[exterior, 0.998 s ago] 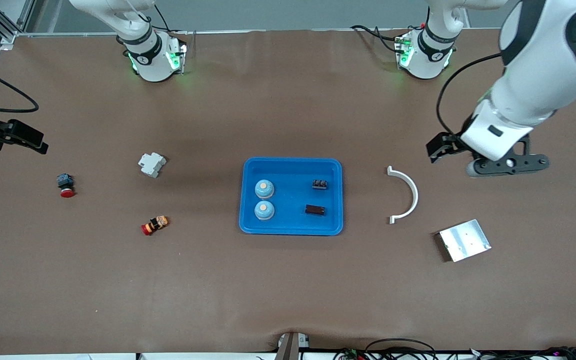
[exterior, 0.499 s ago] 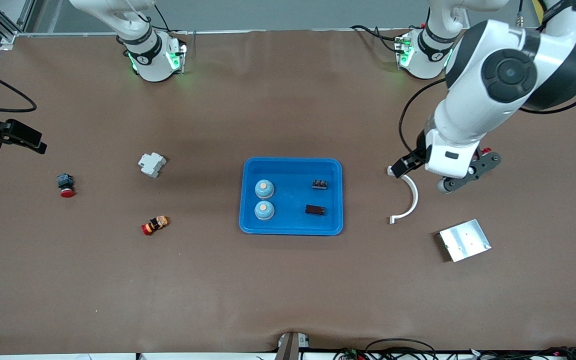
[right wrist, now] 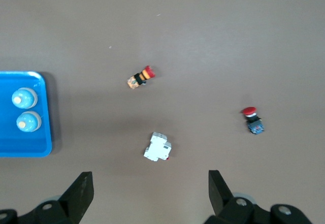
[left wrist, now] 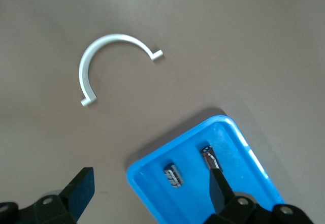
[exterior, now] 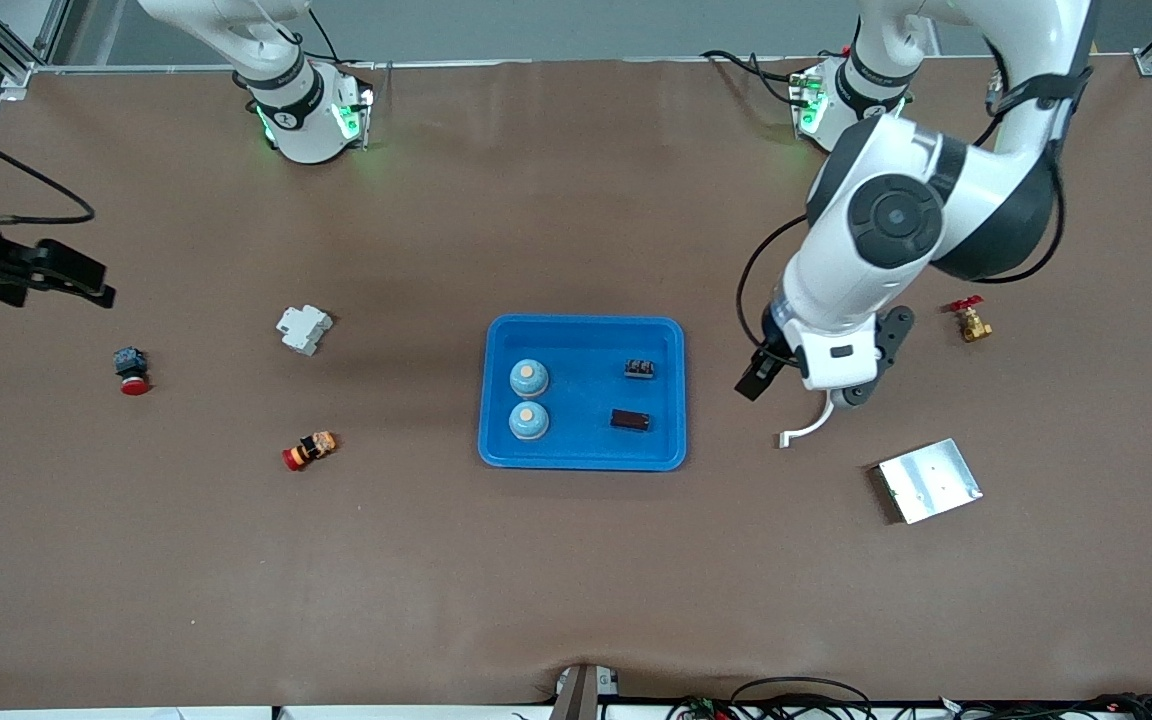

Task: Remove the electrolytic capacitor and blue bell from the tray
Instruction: 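Lower the left gripper into the tray while the right gripper reaches in, then grasp the brown capacitor with the left gripper while the right grasps a bell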

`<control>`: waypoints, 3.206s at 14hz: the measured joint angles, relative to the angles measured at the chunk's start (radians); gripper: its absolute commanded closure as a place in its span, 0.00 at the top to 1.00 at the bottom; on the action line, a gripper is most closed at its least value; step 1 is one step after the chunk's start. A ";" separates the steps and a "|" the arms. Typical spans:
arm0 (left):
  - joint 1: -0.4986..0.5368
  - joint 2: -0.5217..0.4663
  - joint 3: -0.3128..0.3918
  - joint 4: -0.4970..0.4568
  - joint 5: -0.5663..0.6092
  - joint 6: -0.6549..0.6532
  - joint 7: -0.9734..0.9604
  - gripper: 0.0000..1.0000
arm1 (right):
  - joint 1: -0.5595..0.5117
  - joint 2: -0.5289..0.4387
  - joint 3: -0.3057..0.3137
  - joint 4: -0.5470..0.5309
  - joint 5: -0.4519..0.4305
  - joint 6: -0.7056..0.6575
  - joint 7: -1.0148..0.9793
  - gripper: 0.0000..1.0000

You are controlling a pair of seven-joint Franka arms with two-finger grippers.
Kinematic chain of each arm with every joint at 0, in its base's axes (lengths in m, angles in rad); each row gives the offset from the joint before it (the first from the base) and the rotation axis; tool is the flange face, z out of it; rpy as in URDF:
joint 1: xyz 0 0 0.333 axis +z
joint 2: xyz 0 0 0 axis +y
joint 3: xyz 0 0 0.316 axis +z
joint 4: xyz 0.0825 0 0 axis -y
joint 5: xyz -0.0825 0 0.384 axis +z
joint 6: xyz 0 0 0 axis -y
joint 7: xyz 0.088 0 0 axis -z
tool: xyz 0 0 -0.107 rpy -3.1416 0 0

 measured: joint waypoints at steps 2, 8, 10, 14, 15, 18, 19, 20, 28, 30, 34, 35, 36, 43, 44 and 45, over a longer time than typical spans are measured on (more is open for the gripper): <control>-0.026 0.041 -0.001 -0.001 0.000 0.044 -0.125 1.00 | 0.038 0.044 0.003 -0.012 0.000 0.056 0.000 1.00; -0.092 0.116 -0.003 -0.002 -0.034 0.126 -0.360 1.00 | 0.160 0.248 0.007 -0.021 0.089 0.225 0.009 1.00; -0.108 0.140 -0.003 -0.003 -0.035 0.144 -0.404 1.00 | 0.182 0.316 0.007 -0.024 0.115 0.294 0.025 1.00; -0.125 0.194 -0.004 -0.004 -0.035 0.182 -0.453 1.00 | 0.277 0.425 0.010 -0.022 0.124 0.394 0.211 1.00; -0.126 0.204 -0.004 -0.004 -0.035 0.190 -0.463 1.00 | 0.306 0.444 0.012 -0.020 0.124 0.415 0.278 1.00; -0.144 0.243 -0.004 -0.005 -0.035 0.219 -0.493 1.00 | 0.360 0.508 0.054 0.011 0.124 0.512 0.487 1.00; -0.153 0.259 -0.004 -0.005 -0.035 0.232 -0.503 1.00 | 0.380 0.536 0.062 0.032 0.124 0.524 0.540 1.00; -0.161 0.275 -0.004 -0.006 -0.035 0.245 -0.508 1.00 | 0.403 0.565 0.065 0.056 0.122 0.529 0.588 1.00; -0.191 0.342 -0.003 -0.006 -0.035 0.302 -0.536 1.00 | 0.480 0.693 0.062 0.134 0.071 0.546 0.735 1.00; -0.190 0.353 -0.003 -0.006 -0.035 0.314 -0.536 1.00 | 0.480 0.709 0.062 0.138 0.071 0.564 0.736 1.00; -0.190 0.372 -0.003 -0.021 -0.035 0.363 -0.538 1.00 | 0.490 0.733 0.066 0.142 0.071 0.595 0.736 1.00; -0.190 0.374 -0.003 -0.032 -0.035 0.384 -0.538 1.00 | 0.494 0.737 0.066 0.146 0.070 0.595 0.736 1.00; -0.191 0.376 -0.003 -0.043 -0.035 0.402 -0.538 1.00 | 0.499 0.742 0.066 0.151 0.070 0.595 0.736 1.00; -0.200 0.384 -0.003 -0.069 -0.035 0.428 -0.538 0.98 | 0.513 0.786 0.066 0.173 0.063 0.614 0.737 1.00; -0.201 0.386 -0.003 -0.070 -0.035 0.428 -0.538 0.84 | 0.515 0.792 0.067 0.173 0.063 0.625 0.737 1.00; -0.202 0.388 -0.003 -0.071 -0.035 0.429 -0.538 0.72 | 0.518 0.799 0.067 0.174 0.063 0.632 0.737 1.00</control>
